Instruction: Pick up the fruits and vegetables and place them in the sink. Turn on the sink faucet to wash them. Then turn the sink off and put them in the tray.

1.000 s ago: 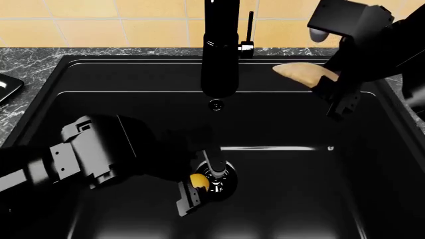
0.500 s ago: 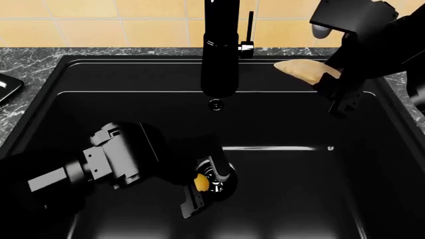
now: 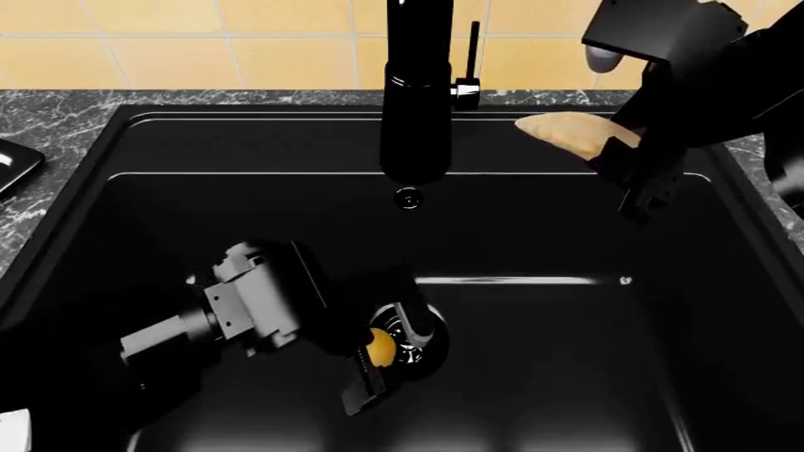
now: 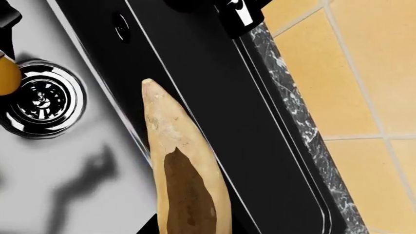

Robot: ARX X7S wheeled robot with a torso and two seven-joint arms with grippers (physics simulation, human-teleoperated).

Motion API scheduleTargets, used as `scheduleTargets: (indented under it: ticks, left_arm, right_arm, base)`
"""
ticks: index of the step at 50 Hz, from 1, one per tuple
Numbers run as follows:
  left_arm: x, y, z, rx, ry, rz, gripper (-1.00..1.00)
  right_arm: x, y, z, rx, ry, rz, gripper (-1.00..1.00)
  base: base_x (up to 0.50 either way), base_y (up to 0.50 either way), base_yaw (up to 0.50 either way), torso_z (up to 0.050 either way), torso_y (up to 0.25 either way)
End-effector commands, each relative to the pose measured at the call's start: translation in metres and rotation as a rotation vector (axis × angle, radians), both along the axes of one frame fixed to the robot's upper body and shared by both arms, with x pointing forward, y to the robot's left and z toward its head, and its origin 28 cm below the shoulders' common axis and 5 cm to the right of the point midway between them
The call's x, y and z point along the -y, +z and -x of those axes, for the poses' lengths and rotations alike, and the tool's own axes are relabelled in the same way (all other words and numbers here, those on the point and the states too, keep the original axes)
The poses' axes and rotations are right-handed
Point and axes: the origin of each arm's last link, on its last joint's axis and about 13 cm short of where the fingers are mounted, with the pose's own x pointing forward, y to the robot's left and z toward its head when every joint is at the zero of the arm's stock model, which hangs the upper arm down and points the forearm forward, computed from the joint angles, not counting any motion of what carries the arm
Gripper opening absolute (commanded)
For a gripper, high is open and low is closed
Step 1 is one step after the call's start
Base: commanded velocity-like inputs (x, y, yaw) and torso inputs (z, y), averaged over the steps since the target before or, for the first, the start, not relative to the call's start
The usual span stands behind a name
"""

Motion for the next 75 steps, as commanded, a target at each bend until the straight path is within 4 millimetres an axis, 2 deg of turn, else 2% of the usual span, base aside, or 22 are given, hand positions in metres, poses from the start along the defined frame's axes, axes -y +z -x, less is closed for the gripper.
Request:
scheduleTargets:
  ticks: [1, 17, 18, 31, 41, 58, 75]
  left_arm:
    - [0.0, -0.012, -0.008, -0.034, 0.035, -0.033, 1.0]
    - [0.003, -0.026, -0.01, -0.066, 0.037, -0.079, 1.0]
    - [0.003, -0.026, -0.01, -0.066, 0.034, -0.079, -1.0]
    - [0.0, -0.012, 0.002, -0.009, 0.003, -0.064, -1.0]
    - [-0.009, 0.009, 0.013, 0.052, 0.007, -0.026, -1.0]
    - [-0.033, 0.077, 0.047, 0.258, 0.005, 0.2, -1.0]
    - [-0.052, 0.137, 0.082, 0.45, 0.076, 0.284, -1.0]
  right_arm:
    - [0.001, 0.002, 0.001, 0.017, 0.0, 0.003, -1.0]
    - [0.002, -0.004, 0.0, 0.009, 0.0, -0.004, -1.0]
    - [0.002, -0.004, 0.0, 0.009, 0.0, -0.004, -1.0]
    - [0.003, -0.006, 0.001, 0.013, -0.003, -0.011, -1.0]
    - [0.003, -0.006, 0.001, 0.015, -0.005, -0.014, -1.0]
    - [0.004, 0.0, 0.003, 0.052, -0.032, -0.04, -1.0]
    - [0.005, 0.011, 0.006, 0.098, -0.048, -0.052, -1.0]
  base:
    - [0.0, 0.0, 0.0, 0.0, 0.0]
    - [0.0, 0.0, 0.0, 0.0, 0.0]
    - [0.0, 0.0, 0.0, 0.0, 0.0]
    - [0.0, 0.0, 0.0, 0.0, 0.0]
    - [0.0, 0.0, 0.0, 0.0, 0.001]
    - [0.0, 0.0, 0.0, 0.0, 0.001]
    - [0.0, 0.0, 0.0, 0.0, 0.001]
